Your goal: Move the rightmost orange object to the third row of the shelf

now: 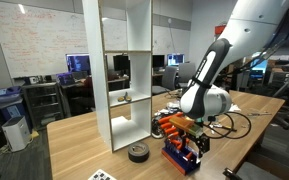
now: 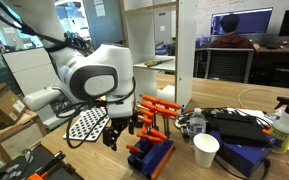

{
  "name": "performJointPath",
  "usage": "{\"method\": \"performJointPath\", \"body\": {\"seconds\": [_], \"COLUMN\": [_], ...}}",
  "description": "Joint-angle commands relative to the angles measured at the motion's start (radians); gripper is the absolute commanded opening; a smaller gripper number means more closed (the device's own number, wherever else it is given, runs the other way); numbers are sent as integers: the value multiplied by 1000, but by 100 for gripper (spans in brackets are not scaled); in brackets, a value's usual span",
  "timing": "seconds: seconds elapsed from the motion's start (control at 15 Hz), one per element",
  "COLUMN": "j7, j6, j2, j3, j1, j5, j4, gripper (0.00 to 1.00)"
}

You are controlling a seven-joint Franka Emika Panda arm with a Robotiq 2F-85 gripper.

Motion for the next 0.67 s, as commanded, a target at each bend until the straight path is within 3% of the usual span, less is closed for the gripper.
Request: {"method": "performJointPath", "body": {"seconds": [0.0,0.6], "j7": [-40,-169], "j6": [84,137], "j2": [76,182], "j3": [-29,-14], "j1": [35,24], "j5": [71,228], "j4": [17,48], "gripper": [100,100]}}
